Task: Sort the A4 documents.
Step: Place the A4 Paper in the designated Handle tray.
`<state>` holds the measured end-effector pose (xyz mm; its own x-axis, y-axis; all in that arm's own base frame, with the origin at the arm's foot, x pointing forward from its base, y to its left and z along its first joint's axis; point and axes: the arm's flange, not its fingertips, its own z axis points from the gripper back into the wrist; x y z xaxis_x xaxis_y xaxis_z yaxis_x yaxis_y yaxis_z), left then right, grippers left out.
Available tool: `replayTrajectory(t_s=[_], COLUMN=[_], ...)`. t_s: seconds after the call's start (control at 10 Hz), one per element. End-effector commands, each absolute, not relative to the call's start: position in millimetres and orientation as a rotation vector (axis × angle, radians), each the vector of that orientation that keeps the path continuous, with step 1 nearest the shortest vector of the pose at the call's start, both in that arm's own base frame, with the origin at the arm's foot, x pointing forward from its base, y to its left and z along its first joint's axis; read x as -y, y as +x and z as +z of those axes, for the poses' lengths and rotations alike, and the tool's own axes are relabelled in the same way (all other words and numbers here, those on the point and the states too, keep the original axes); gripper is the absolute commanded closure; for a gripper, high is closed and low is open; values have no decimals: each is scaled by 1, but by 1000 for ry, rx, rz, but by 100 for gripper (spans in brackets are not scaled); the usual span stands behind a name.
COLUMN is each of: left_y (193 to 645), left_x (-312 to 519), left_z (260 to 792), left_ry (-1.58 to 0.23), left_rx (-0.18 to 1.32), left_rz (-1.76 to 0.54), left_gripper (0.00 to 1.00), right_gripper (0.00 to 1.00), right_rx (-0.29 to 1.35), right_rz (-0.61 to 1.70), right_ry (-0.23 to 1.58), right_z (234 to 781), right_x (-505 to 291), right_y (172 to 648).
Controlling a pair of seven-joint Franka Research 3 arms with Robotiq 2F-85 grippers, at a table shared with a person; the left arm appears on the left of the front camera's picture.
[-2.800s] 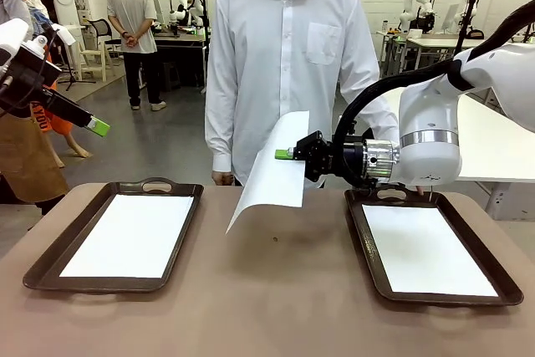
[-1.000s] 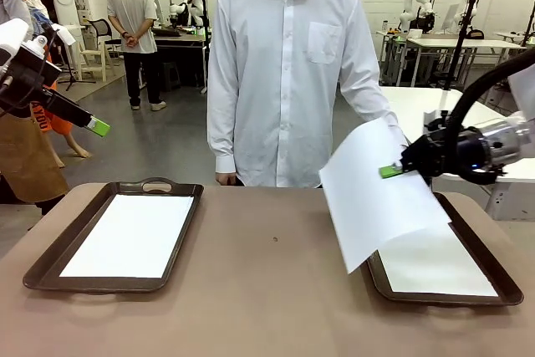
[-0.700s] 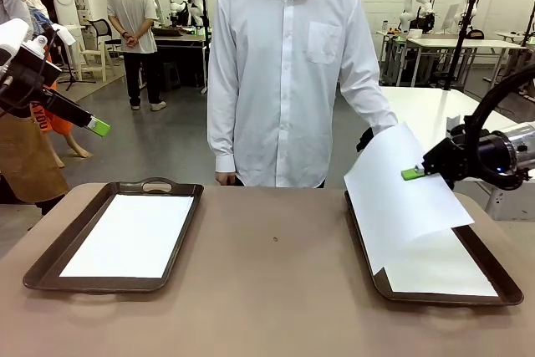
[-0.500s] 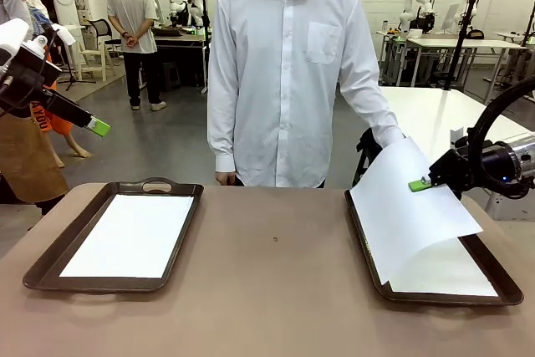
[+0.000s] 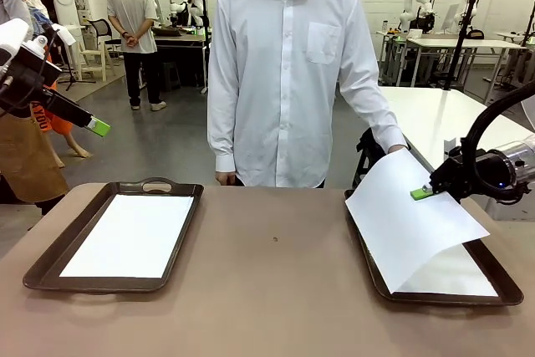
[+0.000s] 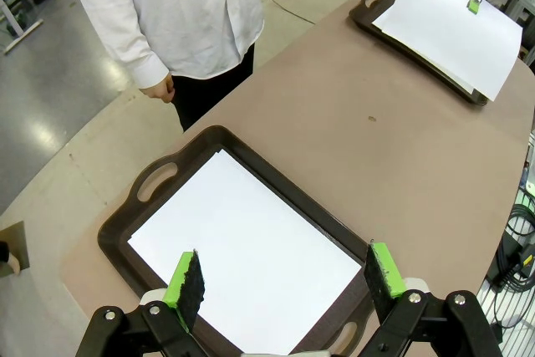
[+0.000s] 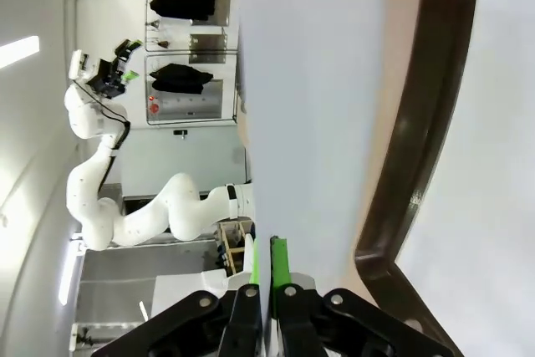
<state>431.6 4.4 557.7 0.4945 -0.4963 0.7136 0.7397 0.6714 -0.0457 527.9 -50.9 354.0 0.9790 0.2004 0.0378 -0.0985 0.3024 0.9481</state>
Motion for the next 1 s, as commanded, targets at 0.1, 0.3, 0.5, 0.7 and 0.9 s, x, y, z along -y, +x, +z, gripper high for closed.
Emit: replayTrajectory(t_s=[0.1,0.3,0.5,0.7,0.9], left_y=[432,432,432,432,432], left_x=[-5,-5,-5,-5,-5], left_z=[558,558,558,558,558], left_ry=[-368,-368,-368,-368,-368], left_rx=[734,734,734,734,734], left_rz=[-779,-779,-779,-779,-779], left_gripper=[0,0,0,0,0], right_gripper=[99,99,99,99,99], right_rx=[-104,-53,-55,10,26], right_rz=[186,137,76,50,55], right_ry=[1264,1259,1200,1207,1138], right_z=[347,328,304,304,307], right_x=[74,73,70,72,80], right_y=[529,524,517,516,515])
